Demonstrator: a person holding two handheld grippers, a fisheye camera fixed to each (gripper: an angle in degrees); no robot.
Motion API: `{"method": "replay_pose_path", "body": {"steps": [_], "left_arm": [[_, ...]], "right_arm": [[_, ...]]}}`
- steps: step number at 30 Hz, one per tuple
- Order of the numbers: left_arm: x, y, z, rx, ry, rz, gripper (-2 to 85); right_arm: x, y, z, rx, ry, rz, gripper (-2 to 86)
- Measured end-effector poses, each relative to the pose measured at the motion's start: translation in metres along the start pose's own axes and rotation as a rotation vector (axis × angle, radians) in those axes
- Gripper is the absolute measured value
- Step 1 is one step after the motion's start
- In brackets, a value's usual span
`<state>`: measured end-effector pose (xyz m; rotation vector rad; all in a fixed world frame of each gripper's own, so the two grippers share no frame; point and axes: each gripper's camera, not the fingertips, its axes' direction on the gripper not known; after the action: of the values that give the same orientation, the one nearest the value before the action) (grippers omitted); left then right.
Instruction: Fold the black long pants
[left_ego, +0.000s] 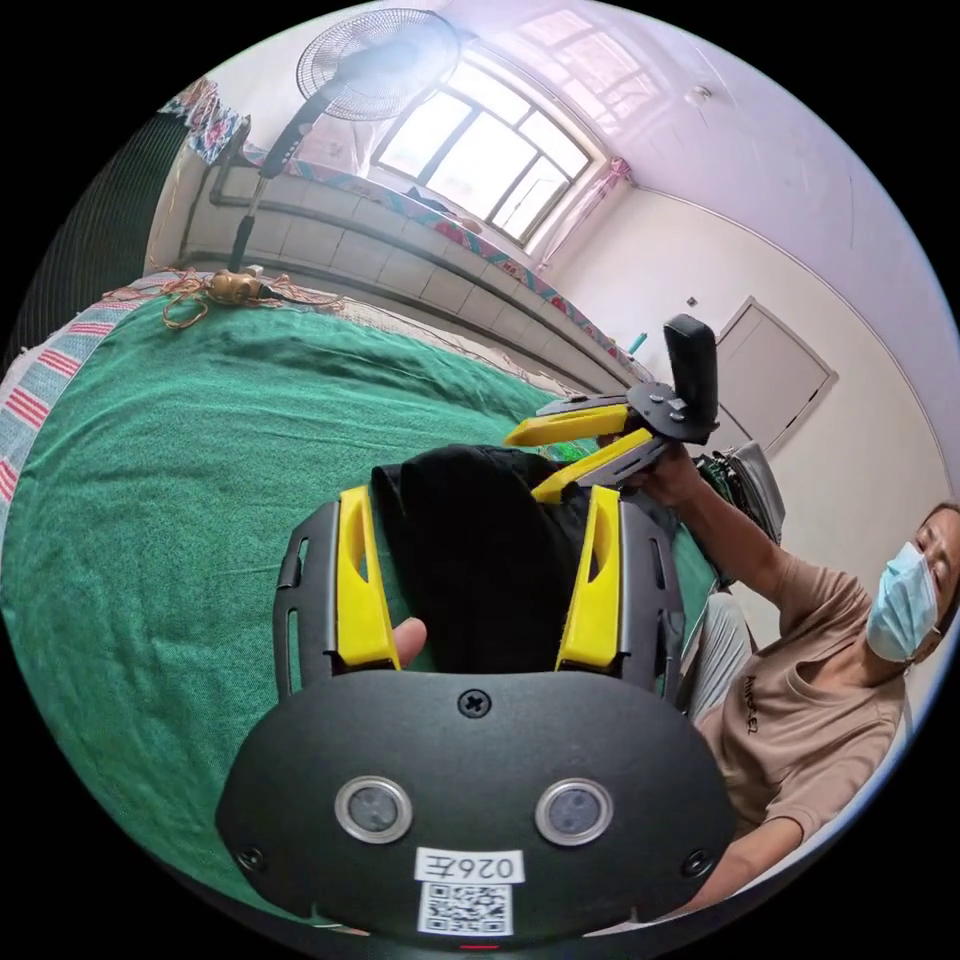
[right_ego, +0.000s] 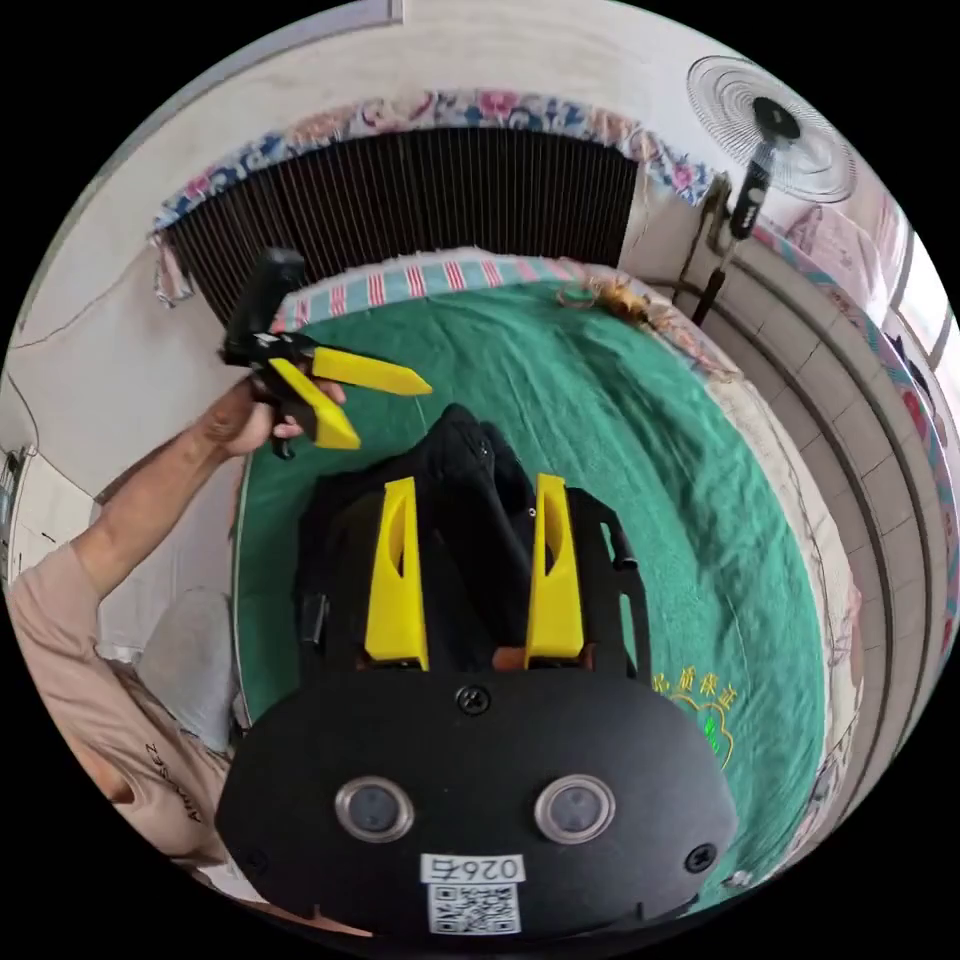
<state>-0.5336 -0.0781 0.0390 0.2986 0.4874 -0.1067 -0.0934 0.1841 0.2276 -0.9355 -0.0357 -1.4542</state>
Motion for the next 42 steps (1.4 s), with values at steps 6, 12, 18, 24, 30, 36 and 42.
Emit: {"method": "replay_pose_path", "body": {"steps": [6, 12, 18, 24, 30, 36, 42], "left_arm": [[0.008, -0.015, 0.018, 0.034, 0.077, 0.168, 34.1], [0.019, -0.048, 0.066, -0.231, 0.123, 0.143, 4.4], [0.015, -0.015, 0.019, 0.005, -0.016, -0.084, 5.6], [0.136, -0.038, 0.113, -0.175, -0.069, 0.26, -0.8], [0.174, -0.045, 0.224, -0.42, -0.244, 0.254, -0.9], [0.249, -0.051, 0.211, -0.061, -0.13, 0.411, 0.1], [0.296, -0.083, 0.324, -0.327, -0.206, 0.564, 15.9]], "right_arm": [[0.004, -0.042, 0.021, -0.072, -0.341, -0.207, -0.2], [0.096, -0.031, 0.019, -0.077, -0.241, 0.181, 4.9], [0.076, 0.05, -0.041, -0.025, 0.011, 0.157, 2.6], [0.063, 0.17, -0.074, -0.084, 0.338, 0.295, -0.6], [0.102, 0.284, -0.107, -0.167, 0.416, 0.538, 1.9], [0.126, 0.34, -0.126, -0.098, 0.286, 0.529, 5.2], [0.158, 0.336, -0.102, -0.196, 0.322, 0.462, 8.9]]}}
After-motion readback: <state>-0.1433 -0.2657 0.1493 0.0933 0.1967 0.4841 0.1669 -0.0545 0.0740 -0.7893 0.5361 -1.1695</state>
